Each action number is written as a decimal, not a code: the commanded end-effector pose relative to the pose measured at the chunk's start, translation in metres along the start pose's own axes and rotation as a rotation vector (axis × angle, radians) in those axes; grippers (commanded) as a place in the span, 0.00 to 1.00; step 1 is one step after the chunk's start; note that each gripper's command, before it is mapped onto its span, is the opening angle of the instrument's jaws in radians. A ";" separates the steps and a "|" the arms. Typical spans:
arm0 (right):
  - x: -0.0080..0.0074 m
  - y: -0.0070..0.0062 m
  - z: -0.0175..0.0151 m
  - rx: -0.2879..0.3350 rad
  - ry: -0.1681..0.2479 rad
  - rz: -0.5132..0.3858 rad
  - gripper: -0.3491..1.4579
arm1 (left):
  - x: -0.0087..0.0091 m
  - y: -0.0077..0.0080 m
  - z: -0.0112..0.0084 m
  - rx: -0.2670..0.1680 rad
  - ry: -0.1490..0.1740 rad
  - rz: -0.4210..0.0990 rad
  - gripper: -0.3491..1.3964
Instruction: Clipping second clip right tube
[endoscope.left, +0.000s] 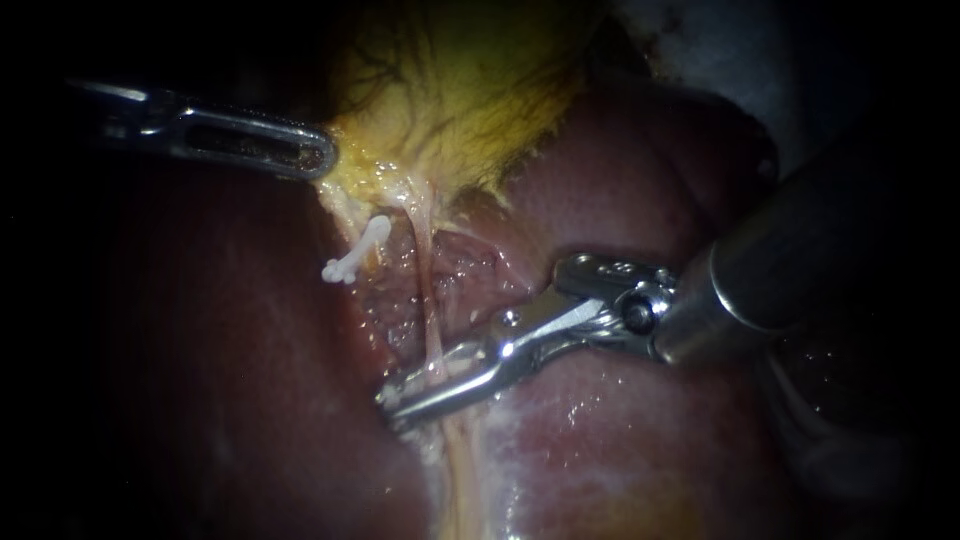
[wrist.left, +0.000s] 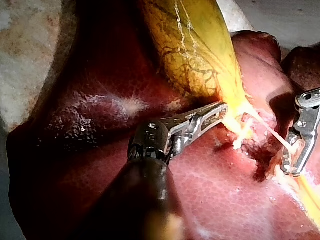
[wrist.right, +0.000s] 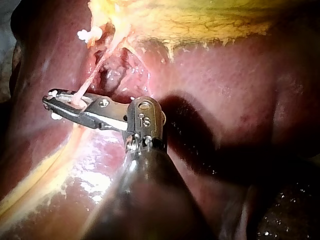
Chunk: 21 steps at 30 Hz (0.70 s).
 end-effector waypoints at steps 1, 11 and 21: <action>0.0000 0.0002 0.0000 0.000 0.000 0.007 0.00 | 0.0000 0.0000 0.0000 0.000 0.000 0.000 0.00; 0.0002 0.0006 -0.0001 0.001 0.002 0.048 0.00 | 0.0000 0.0000 0.0000 0.000 0.000 0.000 0.00; 0.0002 0.0006 -0.0001 0.003 0.000 0.048 0.00 | 0.0000 0.0000 0.0000 0.000 0.000 0.000 0.00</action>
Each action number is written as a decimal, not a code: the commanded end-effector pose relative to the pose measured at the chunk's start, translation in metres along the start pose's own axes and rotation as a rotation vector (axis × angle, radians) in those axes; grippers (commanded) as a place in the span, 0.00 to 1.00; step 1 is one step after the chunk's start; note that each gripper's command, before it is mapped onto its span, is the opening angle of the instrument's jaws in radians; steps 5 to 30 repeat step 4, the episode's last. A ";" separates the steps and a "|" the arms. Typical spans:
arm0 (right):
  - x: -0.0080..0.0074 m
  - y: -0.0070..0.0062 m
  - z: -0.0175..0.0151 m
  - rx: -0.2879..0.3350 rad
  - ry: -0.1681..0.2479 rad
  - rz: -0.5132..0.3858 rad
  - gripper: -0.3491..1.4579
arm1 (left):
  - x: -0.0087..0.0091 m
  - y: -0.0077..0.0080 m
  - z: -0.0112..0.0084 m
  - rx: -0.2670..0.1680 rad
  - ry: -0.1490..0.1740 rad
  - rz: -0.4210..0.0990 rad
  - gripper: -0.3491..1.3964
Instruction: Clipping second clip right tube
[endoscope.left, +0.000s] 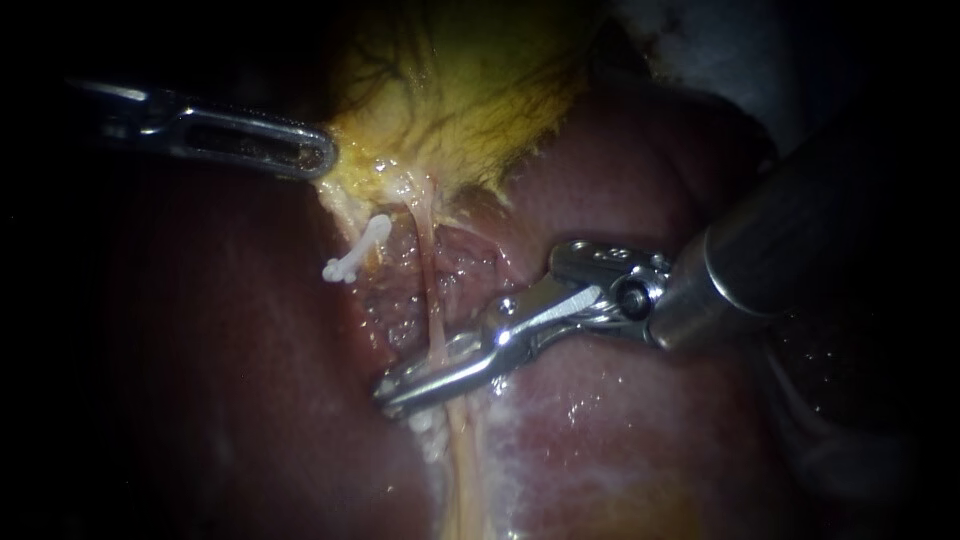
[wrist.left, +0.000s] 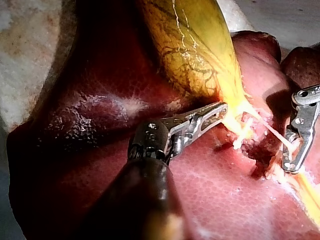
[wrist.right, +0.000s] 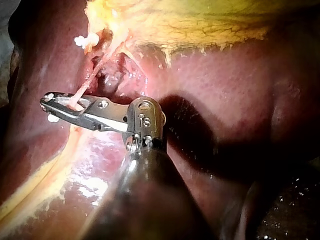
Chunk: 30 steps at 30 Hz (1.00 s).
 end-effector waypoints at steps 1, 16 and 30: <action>0.0000 0.0000 -0.0001 0.000 -0.001 0.000 0.00 | 0.0000 0.0000 0.0000 0.000 0.000 0.000 0.00; 0.0000 0.0001 -0.0001 0.001 -0.001 0.000 0.00 | 0.0000 0.0000 0.0000 0.000 0.000 0.000 0.00; 0.0000 0.0001 -0.0001 0.001 -0.001 0.000 0.00 | 0.0000 0.0000 0.0000 0.000 0.000 0.000 0.00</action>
